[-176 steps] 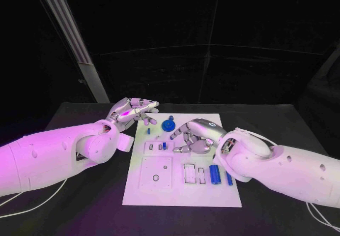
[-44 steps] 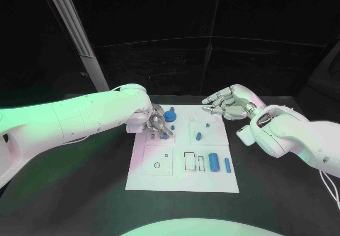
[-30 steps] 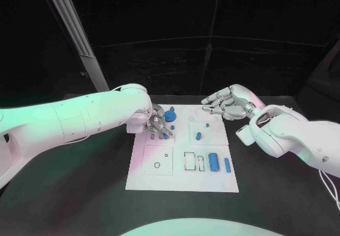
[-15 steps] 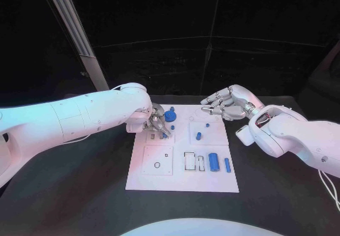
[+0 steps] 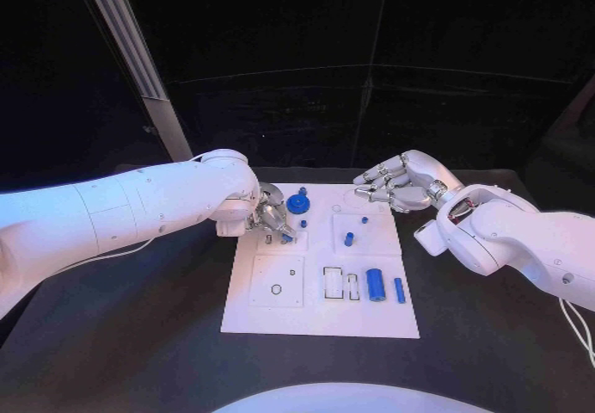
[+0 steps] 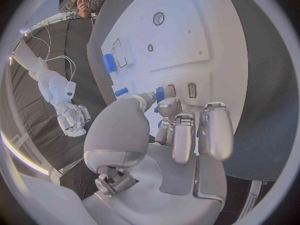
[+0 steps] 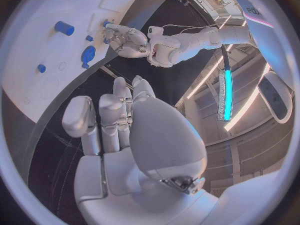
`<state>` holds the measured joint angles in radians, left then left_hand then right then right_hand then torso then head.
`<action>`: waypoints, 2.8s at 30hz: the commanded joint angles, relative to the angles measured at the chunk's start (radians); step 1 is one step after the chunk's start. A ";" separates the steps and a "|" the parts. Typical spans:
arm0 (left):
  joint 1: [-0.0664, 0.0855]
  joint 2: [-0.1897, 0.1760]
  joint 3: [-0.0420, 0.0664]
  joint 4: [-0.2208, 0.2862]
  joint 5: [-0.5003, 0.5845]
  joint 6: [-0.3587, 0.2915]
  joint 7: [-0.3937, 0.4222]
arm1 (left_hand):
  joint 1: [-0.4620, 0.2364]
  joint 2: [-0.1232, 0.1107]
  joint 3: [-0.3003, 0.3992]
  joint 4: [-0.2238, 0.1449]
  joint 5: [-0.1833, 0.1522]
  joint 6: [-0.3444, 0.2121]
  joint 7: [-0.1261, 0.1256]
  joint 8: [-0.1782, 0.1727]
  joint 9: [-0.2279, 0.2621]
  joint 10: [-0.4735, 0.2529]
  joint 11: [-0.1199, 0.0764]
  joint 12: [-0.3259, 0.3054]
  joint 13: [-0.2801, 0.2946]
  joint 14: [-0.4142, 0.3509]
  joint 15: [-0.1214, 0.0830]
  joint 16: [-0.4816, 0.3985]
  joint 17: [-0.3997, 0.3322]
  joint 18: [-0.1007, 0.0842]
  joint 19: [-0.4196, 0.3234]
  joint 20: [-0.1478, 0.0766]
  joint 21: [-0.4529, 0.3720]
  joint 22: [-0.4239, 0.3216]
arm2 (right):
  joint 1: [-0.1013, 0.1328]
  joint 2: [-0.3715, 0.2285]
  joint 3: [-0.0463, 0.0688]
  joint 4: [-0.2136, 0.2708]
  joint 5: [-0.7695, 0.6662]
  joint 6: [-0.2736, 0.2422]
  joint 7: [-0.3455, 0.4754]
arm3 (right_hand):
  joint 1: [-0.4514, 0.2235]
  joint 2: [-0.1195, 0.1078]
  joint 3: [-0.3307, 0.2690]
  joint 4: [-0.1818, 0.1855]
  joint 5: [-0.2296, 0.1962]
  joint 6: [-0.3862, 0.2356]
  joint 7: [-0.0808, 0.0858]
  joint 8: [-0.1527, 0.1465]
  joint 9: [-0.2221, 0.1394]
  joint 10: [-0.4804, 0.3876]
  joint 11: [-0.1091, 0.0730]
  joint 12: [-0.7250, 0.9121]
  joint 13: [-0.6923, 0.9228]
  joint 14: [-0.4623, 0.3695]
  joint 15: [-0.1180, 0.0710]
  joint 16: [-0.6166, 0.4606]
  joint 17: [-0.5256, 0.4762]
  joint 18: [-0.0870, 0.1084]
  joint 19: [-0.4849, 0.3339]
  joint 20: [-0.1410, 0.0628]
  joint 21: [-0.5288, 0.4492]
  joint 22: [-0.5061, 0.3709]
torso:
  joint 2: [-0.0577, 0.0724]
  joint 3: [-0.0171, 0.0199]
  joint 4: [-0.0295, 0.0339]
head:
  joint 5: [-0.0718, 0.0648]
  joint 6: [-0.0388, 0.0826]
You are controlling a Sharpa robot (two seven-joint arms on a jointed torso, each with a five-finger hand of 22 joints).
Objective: Assemble the parts on the task board
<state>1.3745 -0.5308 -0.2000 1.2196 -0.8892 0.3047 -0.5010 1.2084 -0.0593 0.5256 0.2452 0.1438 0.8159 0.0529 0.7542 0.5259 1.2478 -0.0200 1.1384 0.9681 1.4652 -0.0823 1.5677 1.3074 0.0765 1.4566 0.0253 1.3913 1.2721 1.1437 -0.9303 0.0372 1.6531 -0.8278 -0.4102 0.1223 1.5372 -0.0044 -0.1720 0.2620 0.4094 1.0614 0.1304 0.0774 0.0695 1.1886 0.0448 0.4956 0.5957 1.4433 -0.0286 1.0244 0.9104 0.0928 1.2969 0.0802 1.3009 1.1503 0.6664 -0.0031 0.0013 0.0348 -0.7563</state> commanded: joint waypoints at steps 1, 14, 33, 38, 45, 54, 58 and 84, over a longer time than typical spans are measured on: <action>0.001 -0.010 0.001 0.016 0.018 -0.062 0.009 | -0.016 -0.002 0.174 -0.161 0.010 0.000 0.003 0.006 0.003 0.008 0.000 0.005 -0.001 0.106 0.001 0.003 0.263 -0.014 0.008 0.001 0.003 0.003 | 0.002 0.000 0.001 -0.001 0.004 0.016 -0.001 | 0.008 -0.001 0.004 -0.004 0.006 -0.007 0.002 0.004 0.000 -0.009 -0.002 0.007 0.002 -0.007 -0.001 -0.004 -0.002 0.004 -0.009 0.001 -0.004 -0.001 | 0.000 -0.0001 0.0009 | 0.003 0.000; -0.009 -0.067 -0.001 0.092 -0.009 -0.204 0.008 | -0.053 -0.023 0.218 -0.189 0.059 0.006 -0.002 0.022 0.014 0.020 -0.004 0.012 0.001 0.106 -0.003 0.003 0.263 -0.019 0.018 -0.002 0.018 0.028 | 0.002 0.001 0.001 -0.006 0.004 0.019 -0.002 | 0.011 -0.001 0.005 -0.003 0.016 -0.008 0.003 0.004 0.000 -0.012 -0.001 0.008 0.003 -0.010 0.000 -0.009 -0.007 0.006 -0.015 0.002 -0.009 -0.008 | -0.002 0.0009 0.0034 | 0.016 0.000; -0.033 -0.061 -0.002 0.092 -0.090 -0.201 -0.033 | -0.056 -0.023 0.223 -0.192 0.059 0.006 -0.002 0.023 0.014 0.019 -0.004 0.010 -0.002 0.106 -0.004 0.003 0.263 -0.019 0.019 -0.002 0.019 0.030 | 0.002 -0.001 0.001 -0.005 0.004 0.019 -0.003 | 0.011 -0.001 0.005 -0.002 0.020 -0.008 0.003 0.005 0.000 -0.013 -0.001 0.009 0.003 -0.011 0.000 -0.009 -0.007 0.006 -0.017 0.002 -0.010 -0.009 | -0.003 0.0021 0.0059 | 0.017 0.002; -0.035 -0.061 -0.002 0.094 -0.092 -0.179 -0.057 | -0.057 -0.023 0.224 -0.193 0.059 0.006 -0.002 0.023 0.014 0.020 -0.004 0.011 -0.001 0.106 -0.004 0.003 0.263 -0.020 0.020 -0.002 0.021 0.033 | 0.002 0.000 0.001 -0.005 0.004 0.020 -0.002 | 0.011 -0.001 0.005 -0.002 0.020 -0.008 0.003 0.005 0.000 -0.013 -0.001 0.009 0.003 -0.011 0.000 -0.009 -0.007 0.006 -0.017 0.002 -0.010 -0.009 | -0.002 0.0015 0.0071 | 0.019 0.001; -0.035 -0.061 -0.002 0.101 -0.092 -0.135 -0.070 | -0.061 -0.028 0.228 -0.201 0.061 0.009 -0.004 0.025 0.015 0.025 -0.005 0.015 0.003 0.106 -0.005 0.003 0.263 -0.021 0.021 -0.003 0.023 0.035 | 0.002 0.002 0.001 -0.007 0.004 0.021 -0.002 | 0.011 -0.001 0.005 -0.002 0.020 -0.008 0.003 0.005 0.000 -0.013 -0.001 0.009 0.003 -0.011 0.000 -0.009 -0.007 0.006 -0.017 0.002 -0.010 -0.009 | -0.003 0.0016 0.0054 | 0.020 0.000; -0.035 -0.060 -0.002 0.105 -0.093 -0.120 -0.072 | -0.063 -0.029 0.230 -0.204 0.063 0.010 -0.004 0.026 0.016 0.026 -0.006 0.016 0.005 0.106 -0.005 0.003 0.263 -0.021 0.022 -0.003 0.023 0.036 | 0.002 0.004 0.001 -0.008 0.004 0.022 -0.001 | 0.011 -0.001 0.005 -0.002 0.020 -0.008 0.003 0.005 0.000 -0.013 -0.001 0.009 0.003 -0.011 0.000 -0.009 -0.007 0.006 -0.017 0.002 -0.010 -0.009 | -0.003 0.0024 0.0057 | 0.019 -0.002; -0.035 -0.060 -0.002 0.105 -0.092 -0.117 -0.073 | -0.063 -0.029 0.230 -0.204 0.063 0.010 -0.004 0.026 0.016 0.026 -0.006 0.016 0.005 0.106 -0.005 0.003 0.263 -0.021 0.022 -0.003 0.023 0.036 | 0.002 0.004 0.001 -0.008 0.004 0.022 -0.001 | 0.011 -0.001 0.005 -0.002 0.020 -0.008 0.003 0.005 0.000 -0.013 -0.001 0.009 0.003 -0.011 0.000 -0.009 -0.007 0.006 -0.017 0.002 -0.010 -0.009 | -0.003 0.0029 0.0059 | 0.019 -0.001; -0.034 -0.020 -0.002 0.046 -0.048 -0.055 -0.078 | -0.174 -0.033 0.179 -0.166 0.061 0.032 -0.013 0.026 0.009 0.034 -0.011 0.015 -0.003 0.106 -0.009 0.003 0.263 -0.021 0.022 -0.006 0.023 0.040 | 0.002 0.008 0.001 -0.007 0.002 0.042 -0.011 | 0.019 -0.005 0.005 -0.003 0.025 -0.011 0.004 0.005 0.000 -0.022 0.001 0.009 0.003 -0.020 0.002 -0.022 -0.020 0.011 -0.035 0.003 -0.025 -0.030 | -0.003 0.0031 0.0052 | 0.014 -0.005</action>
<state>1.3420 -0.5525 -0.2000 1.2685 -0.9560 0.2067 -0.5634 1.0394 -0.0949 0.6733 0.1157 0.2051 0.8390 0.0393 0.7831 0.5368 1.2796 -0.0303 1.1551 0.9635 1.4651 -0.0822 1.5677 1.3074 0.0612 1.4623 0.0198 1.4123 1.3081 1.1437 -0.9231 0.0372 1.6443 -0.8268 -0.3857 0.1137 1.5463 -0.0061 -0.1720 0.2621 0.4299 1.0579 0.1340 0.0774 0.0696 1.1735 0.0464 0.4994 0.5977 1.4323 -0.0255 1.0076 0.8916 0.0927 1.2694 0.0834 1.2801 1.1226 0.6636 0.0000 0.0057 0.0493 -0.7602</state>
